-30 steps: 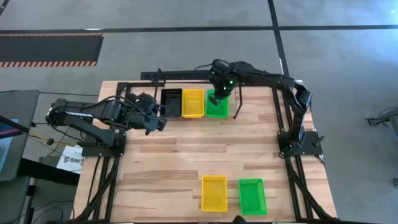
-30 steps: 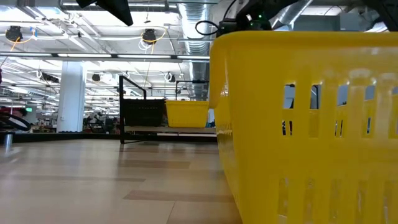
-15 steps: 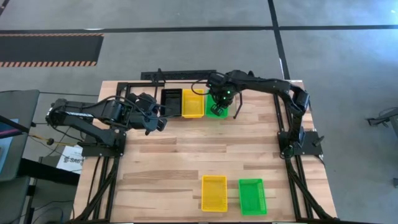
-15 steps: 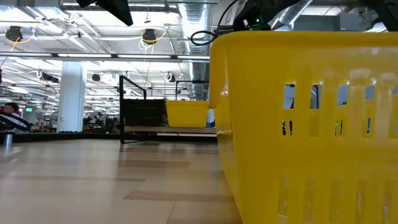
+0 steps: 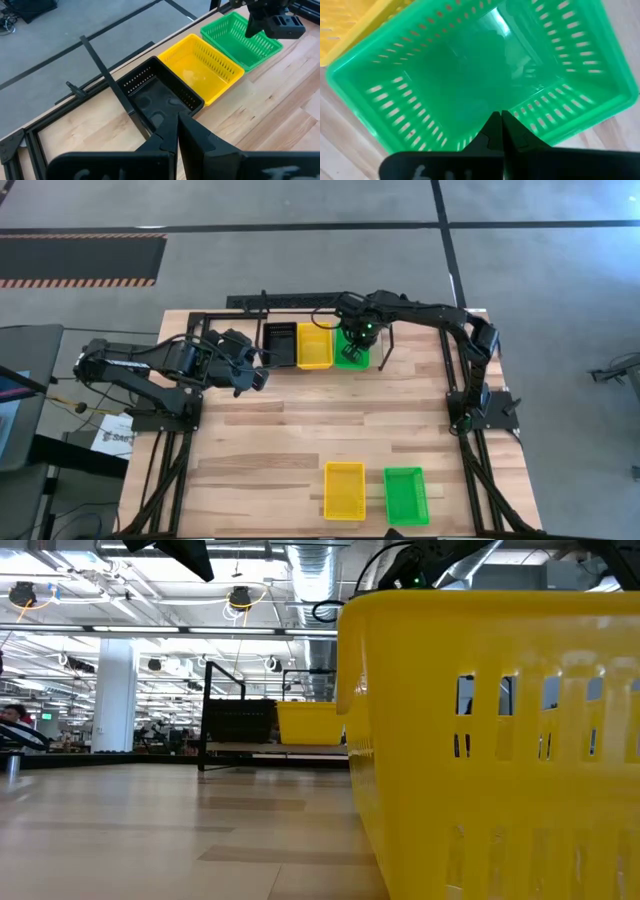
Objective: Stack baskets on shelf by color
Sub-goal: Stack the green bin on top of the stacked green bins on the shelf
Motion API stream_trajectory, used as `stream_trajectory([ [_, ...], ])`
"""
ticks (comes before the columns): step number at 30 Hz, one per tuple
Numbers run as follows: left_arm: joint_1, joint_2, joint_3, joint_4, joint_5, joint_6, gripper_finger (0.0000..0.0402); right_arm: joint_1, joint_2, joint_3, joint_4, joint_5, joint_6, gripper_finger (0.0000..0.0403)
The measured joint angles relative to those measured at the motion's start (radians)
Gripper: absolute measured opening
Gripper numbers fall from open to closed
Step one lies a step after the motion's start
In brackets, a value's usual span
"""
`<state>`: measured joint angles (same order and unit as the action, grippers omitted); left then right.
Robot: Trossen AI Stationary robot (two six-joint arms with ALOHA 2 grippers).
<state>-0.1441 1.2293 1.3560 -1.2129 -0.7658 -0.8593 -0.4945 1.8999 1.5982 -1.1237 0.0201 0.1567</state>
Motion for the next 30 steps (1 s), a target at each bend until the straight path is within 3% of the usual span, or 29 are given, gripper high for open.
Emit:
stream_trajectory([
  [9, 0.000, 0.000, 0.000, 0.000, 0.000, 0.000, 0.0000, 0.048, -0.003, 0.078, -0.001, 0.013, 0.013, 0.0001],
  [15, 0.000, 0.000, 0.000, -0.006, 0.000, 0.013, 0.0000, 0.124, -0.003, 0.199, -0.014, 0.011, 0.037, 0.0001],
  [18, 0.000, 0.000, 0.000, -0.027, 0.007, 0.017, 0.0000, 0.169, -0.003, 0.289, -0.112, 0.011, 0.079, 0.0001],
  [24, 0.000, 0.000, 0.000, -0.094, 0.064, 0.009, 0.0000, 0.313, -0.003, 0.478, -0.448, 0.017, 0.262, 0.0001],
  [30, 0.000, 0.000, 0.000, -0.098, 0.075, 0.065, 0.0000, 0.533, -0.090, 0.496, -0.449, 0.022, 0.535, 0.0001],
])
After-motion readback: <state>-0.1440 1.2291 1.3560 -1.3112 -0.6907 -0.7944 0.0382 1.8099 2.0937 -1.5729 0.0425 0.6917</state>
